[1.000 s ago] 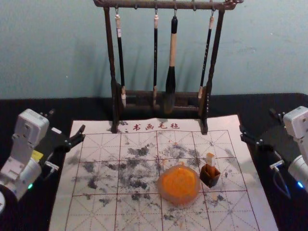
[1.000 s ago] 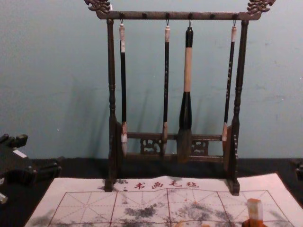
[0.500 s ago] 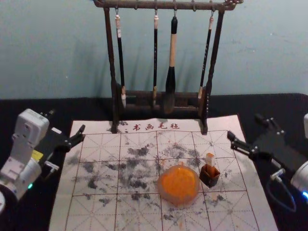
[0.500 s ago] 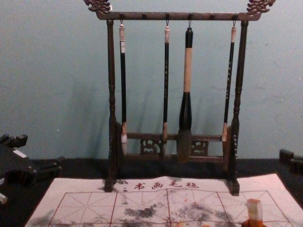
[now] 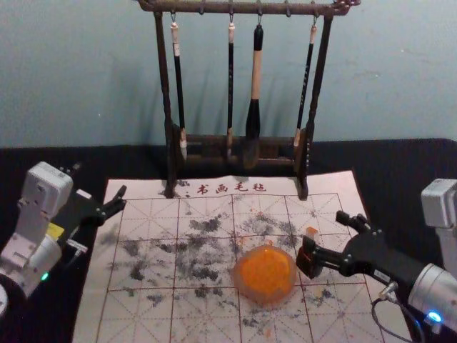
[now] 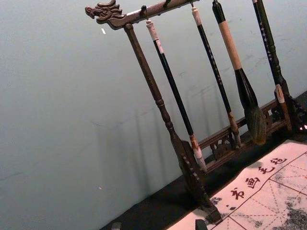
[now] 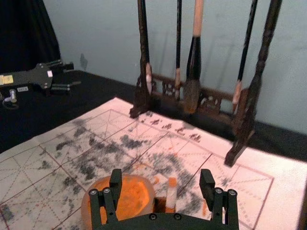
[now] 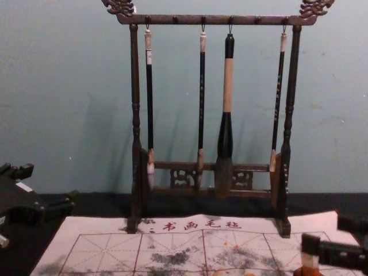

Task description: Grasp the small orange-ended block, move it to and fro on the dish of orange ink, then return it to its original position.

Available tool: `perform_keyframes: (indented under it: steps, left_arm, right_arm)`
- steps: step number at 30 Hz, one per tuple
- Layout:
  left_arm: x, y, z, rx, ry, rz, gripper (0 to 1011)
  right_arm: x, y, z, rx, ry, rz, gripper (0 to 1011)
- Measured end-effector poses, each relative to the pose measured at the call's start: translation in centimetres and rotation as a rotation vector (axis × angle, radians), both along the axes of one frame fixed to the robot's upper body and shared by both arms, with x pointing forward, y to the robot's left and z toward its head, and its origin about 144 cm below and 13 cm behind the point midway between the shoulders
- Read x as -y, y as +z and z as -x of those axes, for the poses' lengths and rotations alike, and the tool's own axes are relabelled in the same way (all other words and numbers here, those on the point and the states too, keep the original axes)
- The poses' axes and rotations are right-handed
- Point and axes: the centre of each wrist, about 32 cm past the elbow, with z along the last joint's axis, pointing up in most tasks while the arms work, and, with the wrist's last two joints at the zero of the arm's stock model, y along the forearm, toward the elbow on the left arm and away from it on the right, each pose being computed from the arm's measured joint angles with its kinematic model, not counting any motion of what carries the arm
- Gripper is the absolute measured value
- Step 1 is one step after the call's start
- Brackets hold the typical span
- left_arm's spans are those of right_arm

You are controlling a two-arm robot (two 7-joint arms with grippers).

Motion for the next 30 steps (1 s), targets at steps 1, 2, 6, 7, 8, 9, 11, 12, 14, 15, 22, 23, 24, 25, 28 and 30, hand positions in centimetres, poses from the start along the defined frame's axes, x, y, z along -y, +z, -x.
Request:
perform_keyframes:
  steps: [1,2,6,7,8,9,11,12,14,15,22,23,24,25,28,30]
  left_arm:
    - [0.0,0.0,0.0,0.000,0.000,0.000,1001]
    - [0.0,0.0,0.0,0.000,0.000,0.000,1001]
    - [0.0,0.0,0.0,0.000,0.000,0.000,1001]
    - [0.0,0.0,0.0,0.000,0.000,0.000,1001]
    - [0.0,0.0,0.0,0.000,0.000,0.000,1001]
    - [0.0,0.0,0.0,0.000,0.000,0.000,1002]
    - [0.0,0.0,0.0,0.000,0.000,0.000,1001]
    - [0.0,0.0,0.0,0.000,0.000,0.000,1001]
    - [0.0,0.0,0.0,0.000,0.000,0.000,1001]
    - [0.0,0.0,0.0,0.000,0.000,0.000,1001]
    - [0.0,0.0,0.0,0.000,0.000,0.000,1001]
    - [0.0,0.0,0.0,0.000,0.000,0.000,1001]
    - [0.0,0.0,0.0,0.000,0.000,0.000,1001]
    - [0.0,0.0,0.0,0.000,0.000,0.000,1001]
    - [0.0,0.0,0.0,0.000,0.000,0.000,1001]
    - [0.0,0.0,0.0,0.000,0.000,0.000,1001]
  right_arm:
    - [-0.1,-0.1,-0.1,-0.009,0.001,-0.001,1002]
    - [-0.1,-0.2,-0.2,-0.017,0.003,-0.002,1002]
    - [-0.3,-0.6,-0.6,-0.044,0.002,-0.002,1002]
    - [-0.4,-0.6,-0.8,-0.048,0.002,-0.001,1002]
    - [-0.5,-0.7,-1.0,-0.054,0.002,0.003,1002]
    - [-0.6,-0.8,-1.2,-0.060,0.002,0.008,1002]
    - [-0.6,-0.9,-1.4,-0.066,0.002,0.012,1002]
    - [-0.6,-1.0,-1.5,-0.070,0.002,0.014,1002]
    - [-0.7,-1.1,-1.8,-0.077,0.002,0.018,1002]
    - [-0.7,-1.1,-1.9,-0.079,0.002,0.020,1002]
    - [-0.9,-1.4,-2.7,-0.092,0.000,0.035,1002]
    - [-1.0,-1.4,-2.8,-0.094,0.001,0.036,1002]
    - [-1.0,-1.4,-2.9,-0.095,0.001,0.036,1002]
    - [-1.0,-1.5,-3.0,-0.097,0.002,0.037,1002]
    - [-1.1,-1.5,-3.2,-0.099,0.002,0.038,1002]
    - [-1.2,-1.5,-3.4,-0.102,0.004,0.041,1002]
